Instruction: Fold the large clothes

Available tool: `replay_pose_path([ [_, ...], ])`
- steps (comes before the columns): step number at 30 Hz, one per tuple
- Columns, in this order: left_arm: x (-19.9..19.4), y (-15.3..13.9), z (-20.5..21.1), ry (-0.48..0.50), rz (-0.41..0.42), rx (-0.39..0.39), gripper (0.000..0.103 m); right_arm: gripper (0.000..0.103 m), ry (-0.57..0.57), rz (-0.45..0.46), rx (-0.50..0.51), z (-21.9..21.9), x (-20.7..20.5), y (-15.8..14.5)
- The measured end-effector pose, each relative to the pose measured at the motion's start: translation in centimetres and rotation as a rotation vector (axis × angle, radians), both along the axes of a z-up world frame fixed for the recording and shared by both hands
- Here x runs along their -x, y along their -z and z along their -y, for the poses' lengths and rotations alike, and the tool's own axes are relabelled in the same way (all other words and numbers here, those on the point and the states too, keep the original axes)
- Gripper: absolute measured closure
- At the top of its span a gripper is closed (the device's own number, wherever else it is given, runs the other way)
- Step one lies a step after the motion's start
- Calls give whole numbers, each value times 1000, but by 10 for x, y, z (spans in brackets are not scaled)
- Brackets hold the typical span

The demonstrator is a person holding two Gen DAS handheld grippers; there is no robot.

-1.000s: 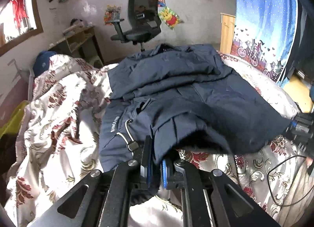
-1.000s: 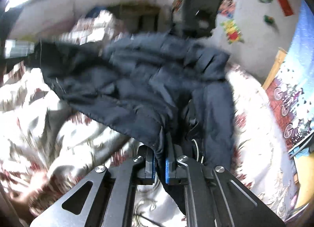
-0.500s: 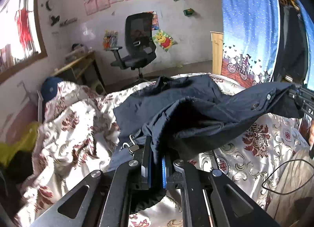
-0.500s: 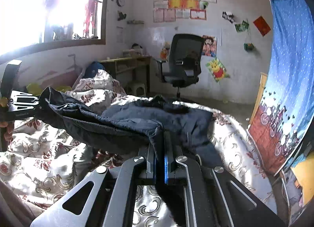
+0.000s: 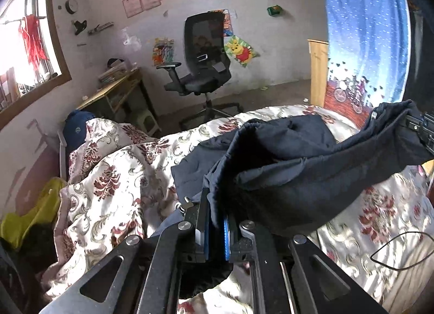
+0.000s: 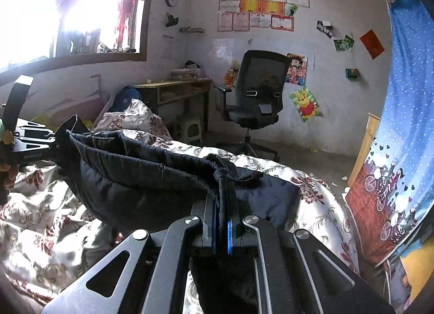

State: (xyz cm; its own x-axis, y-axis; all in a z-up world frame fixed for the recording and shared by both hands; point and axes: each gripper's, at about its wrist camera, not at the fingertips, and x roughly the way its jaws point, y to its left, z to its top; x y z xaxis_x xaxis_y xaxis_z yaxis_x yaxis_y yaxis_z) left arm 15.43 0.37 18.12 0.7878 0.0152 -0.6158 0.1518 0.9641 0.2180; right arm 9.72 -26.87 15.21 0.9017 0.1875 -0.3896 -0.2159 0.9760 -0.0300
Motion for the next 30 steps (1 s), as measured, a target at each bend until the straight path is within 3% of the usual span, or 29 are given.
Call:
replay_pose_path([
  [5,-36,5,2,-26,37,-11,95,98,17,-8,7,-4,-36,-2],
  [11,-81,16,-4,-54,53,75,95,98,34,-15,15,-9,-71,3],
  [19,-148,40,-12,-39,81,131,95,98,59,-1,43,-11,-133,13],
  [23,-187,52,-9,-27,49,115,95,98,80,11,35,-10,-169,29],
  [30,-218,70,2,2,135,95,96,98,137,-32,-15,0,-217,46],
])
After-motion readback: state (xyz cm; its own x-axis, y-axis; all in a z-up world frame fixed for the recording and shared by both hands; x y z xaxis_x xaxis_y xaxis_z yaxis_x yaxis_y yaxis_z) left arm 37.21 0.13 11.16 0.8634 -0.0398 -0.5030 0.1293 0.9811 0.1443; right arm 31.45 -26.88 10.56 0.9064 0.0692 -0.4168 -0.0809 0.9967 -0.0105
